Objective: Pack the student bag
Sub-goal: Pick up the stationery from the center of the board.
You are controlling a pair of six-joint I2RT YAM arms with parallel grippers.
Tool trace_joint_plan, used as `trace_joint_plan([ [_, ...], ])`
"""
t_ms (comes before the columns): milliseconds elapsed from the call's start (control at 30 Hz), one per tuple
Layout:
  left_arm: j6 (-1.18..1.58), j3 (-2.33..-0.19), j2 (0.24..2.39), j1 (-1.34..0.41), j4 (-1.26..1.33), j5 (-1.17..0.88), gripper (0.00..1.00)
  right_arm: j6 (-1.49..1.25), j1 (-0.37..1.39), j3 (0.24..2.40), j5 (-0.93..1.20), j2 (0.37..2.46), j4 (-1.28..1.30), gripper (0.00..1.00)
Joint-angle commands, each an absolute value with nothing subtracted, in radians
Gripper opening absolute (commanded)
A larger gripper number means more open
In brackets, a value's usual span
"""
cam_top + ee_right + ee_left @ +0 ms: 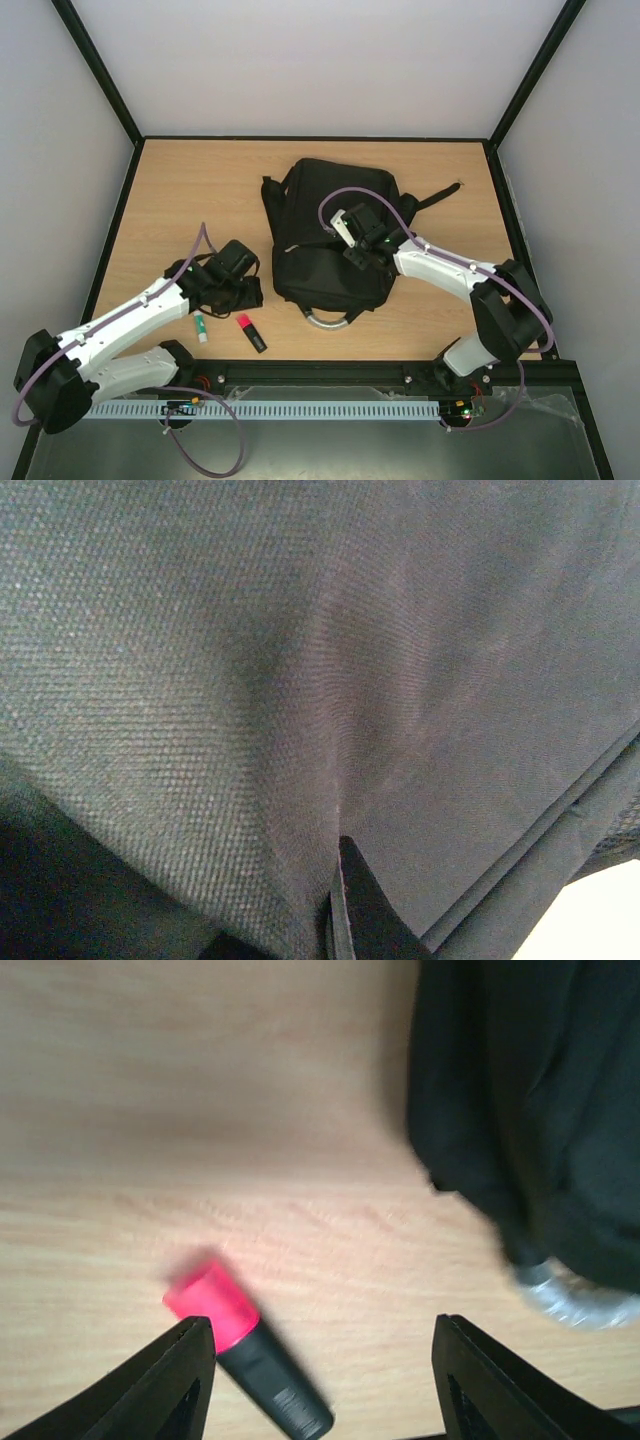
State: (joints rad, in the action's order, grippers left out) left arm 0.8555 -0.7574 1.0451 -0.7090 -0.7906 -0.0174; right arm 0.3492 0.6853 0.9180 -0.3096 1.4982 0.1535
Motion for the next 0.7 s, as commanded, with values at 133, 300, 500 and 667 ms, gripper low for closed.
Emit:
trace_joint_plan([
  [133, 0.961, -0.63, 1.063, -0.79, -0.831, -0.105, 0.6, 0.252, 0.687, 1.16, -0.246, 1.652, 0.321, 0.01],
  [300, 0.99, -0.601, 1.047, -0.817, -0.819, -0.093, 0.58, 0.219, 0.681, 1.336, -0.21, 1.777, 0.402, 0.01],
  [500, 1.013, -0.551, 1.066, -0.818, -0.78, -0.093, 0.57, 0.229, 0.683, 1.24, -0.182, 1.783, 0.361, 0.01],
  [667, 1.009, -0.535, 1.129, -0.819, -0.71, -0.076, 0.55, 0.246, 0.682, 1.173, -0.179, 1.751, 0.326, 0.01],
])
